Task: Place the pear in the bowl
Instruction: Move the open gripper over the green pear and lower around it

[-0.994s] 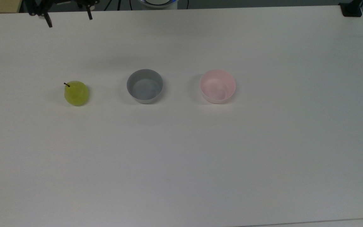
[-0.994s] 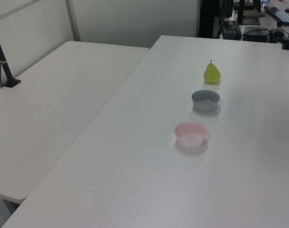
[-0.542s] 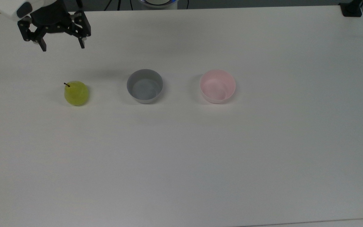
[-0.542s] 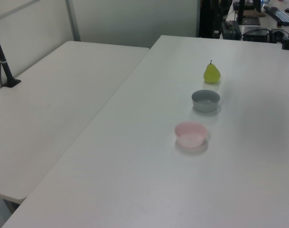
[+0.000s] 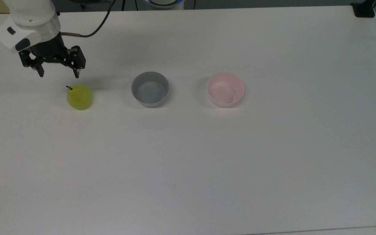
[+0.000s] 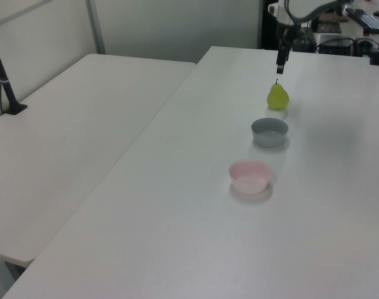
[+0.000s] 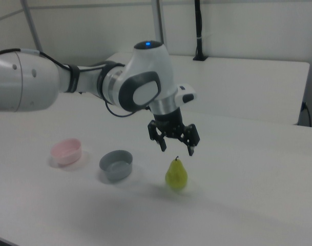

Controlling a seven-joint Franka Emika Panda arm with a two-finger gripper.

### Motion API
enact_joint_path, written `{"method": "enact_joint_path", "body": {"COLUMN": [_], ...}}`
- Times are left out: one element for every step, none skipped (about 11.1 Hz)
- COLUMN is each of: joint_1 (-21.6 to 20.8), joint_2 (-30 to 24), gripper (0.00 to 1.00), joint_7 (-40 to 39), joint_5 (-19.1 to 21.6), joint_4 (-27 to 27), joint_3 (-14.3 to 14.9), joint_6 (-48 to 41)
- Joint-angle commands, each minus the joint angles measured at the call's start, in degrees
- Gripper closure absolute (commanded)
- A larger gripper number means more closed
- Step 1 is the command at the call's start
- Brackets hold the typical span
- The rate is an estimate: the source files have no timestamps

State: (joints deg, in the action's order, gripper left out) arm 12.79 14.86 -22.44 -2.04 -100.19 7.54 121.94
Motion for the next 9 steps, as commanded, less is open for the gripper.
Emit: {"method": "enact_joint_path", "body": {"joint_1": [-0.1, -0.1, -0.1, -0.3, -0.6, -0.7, -0.8, -0.9, -1.4], "joint_2": [1.6, 1.9, 2.7, 3.7, 4.9, 6.0, 6.6, 6.8, 7.0], "gripper": [0.00, 0.00, 0.00, 0.00, 0.00, 0.00, 0.00, 0.00, 0.14], "joint_7": [3.0, 3.1, 3.1, 3.1, 3.1, 3.2, 3.1, 3.1, 3.1], "joint_5": [0.8, 1.4, 2.9, 3.8, 3.9, 3.9, 3.9, 3.8, 3.7], "joint_4": [-3.3, -3.4, -3.4, -3.4, -3.4, -3.4, -3.4, -3.5, -3.5], "joint_3": [0.6, 0.6, 0.6, 0.6, 0.6, 0.5, 0.5, 0.4, 0.4], "joint_6": [5.5, 5.5, 5.8, 7.0, 7.8, 8.7, 9.3, 9.3, 9.3]}}
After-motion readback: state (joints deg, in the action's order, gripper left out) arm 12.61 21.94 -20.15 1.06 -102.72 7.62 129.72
